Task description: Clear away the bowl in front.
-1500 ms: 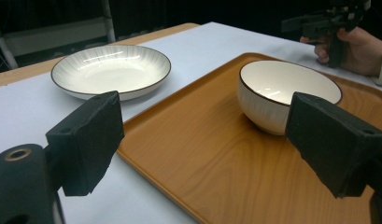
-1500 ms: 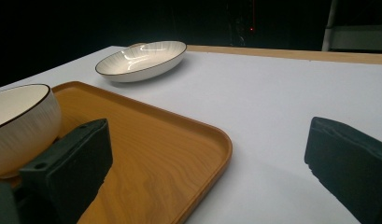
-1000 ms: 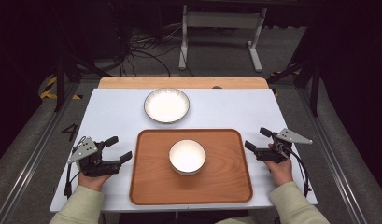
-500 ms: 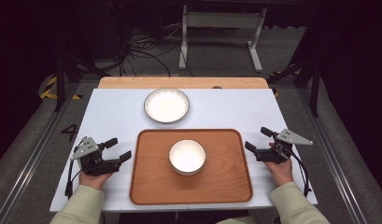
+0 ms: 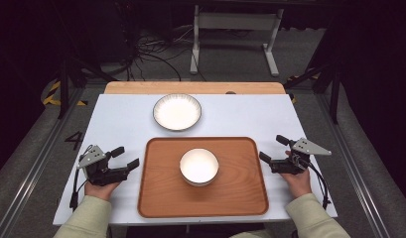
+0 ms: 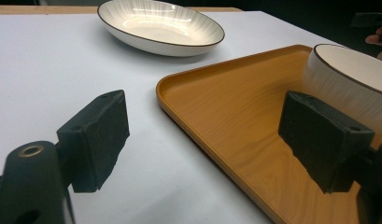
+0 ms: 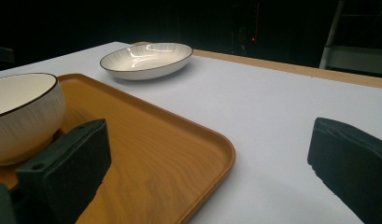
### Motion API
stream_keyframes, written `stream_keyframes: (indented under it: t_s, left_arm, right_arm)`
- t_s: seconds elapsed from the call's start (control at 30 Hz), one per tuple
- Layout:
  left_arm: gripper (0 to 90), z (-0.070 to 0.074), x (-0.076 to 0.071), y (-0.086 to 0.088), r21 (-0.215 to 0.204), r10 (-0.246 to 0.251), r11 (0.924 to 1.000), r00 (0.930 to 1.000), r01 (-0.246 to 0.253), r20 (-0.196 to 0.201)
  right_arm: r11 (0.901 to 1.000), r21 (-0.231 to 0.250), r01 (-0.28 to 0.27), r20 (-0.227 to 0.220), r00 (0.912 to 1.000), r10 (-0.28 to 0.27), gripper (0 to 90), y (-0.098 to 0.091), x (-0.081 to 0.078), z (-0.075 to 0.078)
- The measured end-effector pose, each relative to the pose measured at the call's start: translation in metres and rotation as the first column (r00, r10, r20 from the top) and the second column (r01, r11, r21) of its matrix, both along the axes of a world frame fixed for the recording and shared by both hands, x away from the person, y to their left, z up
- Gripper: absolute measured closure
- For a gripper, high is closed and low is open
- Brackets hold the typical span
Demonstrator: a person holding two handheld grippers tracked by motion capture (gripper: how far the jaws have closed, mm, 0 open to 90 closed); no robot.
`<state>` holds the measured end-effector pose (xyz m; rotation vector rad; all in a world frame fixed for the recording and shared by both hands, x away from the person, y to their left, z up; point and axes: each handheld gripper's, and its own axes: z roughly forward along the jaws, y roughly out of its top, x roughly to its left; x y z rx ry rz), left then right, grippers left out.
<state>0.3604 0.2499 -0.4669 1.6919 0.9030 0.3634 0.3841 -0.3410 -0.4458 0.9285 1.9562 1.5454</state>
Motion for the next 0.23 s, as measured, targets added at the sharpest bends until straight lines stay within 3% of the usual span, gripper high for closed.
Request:
stream_keyframes:
  t_s: [0.23]
  left_arm:
    - [17.3, 0.0006, -0.0007, -0.0012, 0.017, -0.004, 0.9998, 1.0, 0.004, 0.009]
  right_arm:
    - [1.0, 0.0, 0.002, 0.004, 1.0, -0.002, 0.1, -0.0003, 0.0002, 0.0002]
